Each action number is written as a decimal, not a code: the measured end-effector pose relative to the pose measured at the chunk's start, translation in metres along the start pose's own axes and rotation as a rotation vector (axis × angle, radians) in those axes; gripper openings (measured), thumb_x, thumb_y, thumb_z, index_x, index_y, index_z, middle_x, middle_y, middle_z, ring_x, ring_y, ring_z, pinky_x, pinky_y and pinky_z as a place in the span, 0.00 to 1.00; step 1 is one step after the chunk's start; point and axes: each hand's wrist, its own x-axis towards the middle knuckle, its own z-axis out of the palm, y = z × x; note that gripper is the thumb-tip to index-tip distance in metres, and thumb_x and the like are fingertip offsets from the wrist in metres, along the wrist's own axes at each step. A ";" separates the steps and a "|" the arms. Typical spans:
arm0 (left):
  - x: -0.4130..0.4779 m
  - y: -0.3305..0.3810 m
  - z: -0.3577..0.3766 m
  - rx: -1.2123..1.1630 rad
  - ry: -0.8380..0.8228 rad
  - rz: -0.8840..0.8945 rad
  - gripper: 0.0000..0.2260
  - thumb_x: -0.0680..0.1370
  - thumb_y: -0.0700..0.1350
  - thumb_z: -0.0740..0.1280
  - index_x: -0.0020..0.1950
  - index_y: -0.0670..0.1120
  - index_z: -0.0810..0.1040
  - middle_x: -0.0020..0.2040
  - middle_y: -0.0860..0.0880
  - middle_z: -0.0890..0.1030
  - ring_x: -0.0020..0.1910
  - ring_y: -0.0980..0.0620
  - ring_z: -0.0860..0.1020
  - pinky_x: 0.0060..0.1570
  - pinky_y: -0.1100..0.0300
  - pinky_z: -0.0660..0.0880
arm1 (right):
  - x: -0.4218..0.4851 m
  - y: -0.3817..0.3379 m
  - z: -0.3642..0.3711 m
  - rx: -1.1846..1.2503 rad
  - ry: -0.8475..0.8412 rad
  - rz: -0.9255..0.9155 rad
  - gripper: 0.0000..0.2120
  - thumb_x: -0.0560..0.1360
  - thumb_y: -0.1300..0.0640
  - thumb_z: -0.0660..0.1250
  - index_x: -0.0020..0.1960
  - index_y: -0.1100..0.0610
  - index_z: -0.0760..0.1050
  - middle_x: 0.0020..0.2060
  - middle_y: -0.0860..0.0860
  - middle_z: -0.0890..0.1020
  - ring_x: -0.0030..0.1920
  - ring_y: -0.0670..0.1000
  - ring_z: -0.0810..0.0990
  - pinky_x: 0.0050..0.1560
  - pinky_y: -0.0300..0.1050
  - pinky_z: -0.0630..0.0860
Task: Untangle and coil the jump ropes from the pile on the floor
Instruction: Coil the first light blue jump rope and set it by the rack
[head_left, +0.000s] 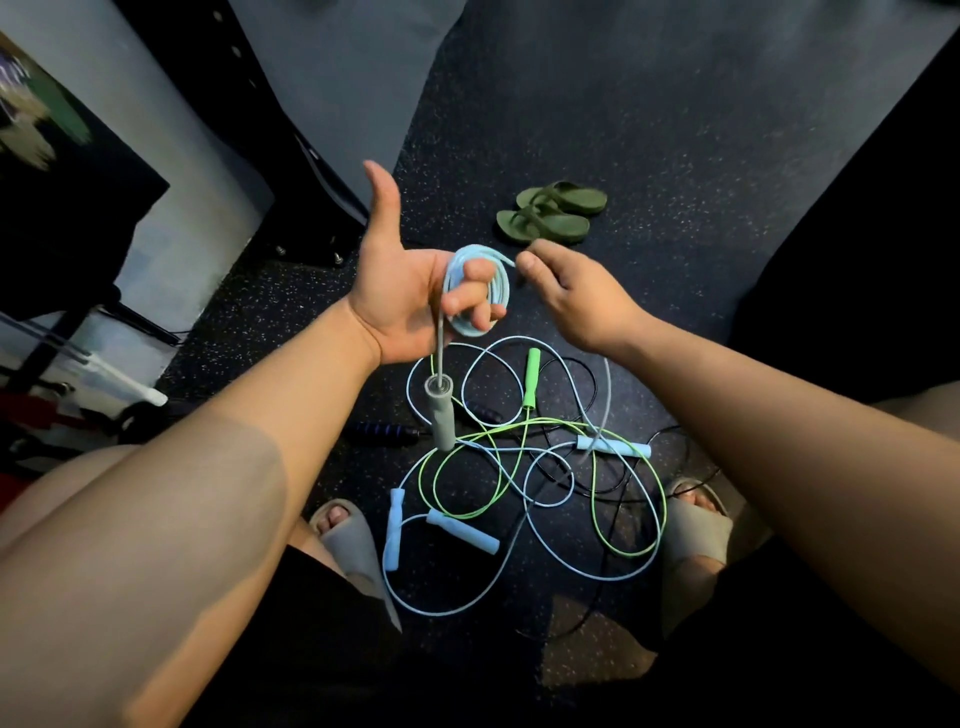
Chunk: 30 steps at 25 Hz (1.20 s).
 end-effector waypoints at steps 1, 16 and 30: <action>0.000 0.002 0.000 -0.099 0.024 0.043 0.49 0.61 0.84 0.32 0.37 0.43 0.72 0.25 0.48 0.70 0.33 0.45 0.75 0.57 0.54 0.73 | 0.001 0.001 0.004 0.011 -0.014 0.003 0.14 0.84 0.48 0.56 0.48 0.56 0.73 0.32 0.47 0.72 0.34 0.43 0.71 0.39 0.44 0.65; 0.016 0.012 -0.025 -0.317 0.280 0.385 0.59 0.68 0.81 0.36 0.77 0.31 0.55 0.63 0.33 0.80 0.68 0.37 0.77 0.76 0.43 0.62 | -0.013 -0.018 0.020 -0.142 -0.441 -0.076 0.13 0.84 0.53 0.58 0.54 0.57 0.79 0.31 0.44 0.72 0.30 0.36 0.73 0.32 0.31 0.66; 0.016 -0.021 -0.001 0.408 -0.150 -0.179 0.59 0.68 0.77 0.28 0.59 0.30 0.76 0.45 0.35 0.84 0.50 0.36 0.83 0.59 0.53 0.76 | 0.002 -0.020 -0.018 0.084 -0.108 -0.238 0.16 0.71 0.44 0.75 0.38 0.55 0.76 0.28 0.45 0.74 0.29 0.42 0.69 0.30 0.40 0.65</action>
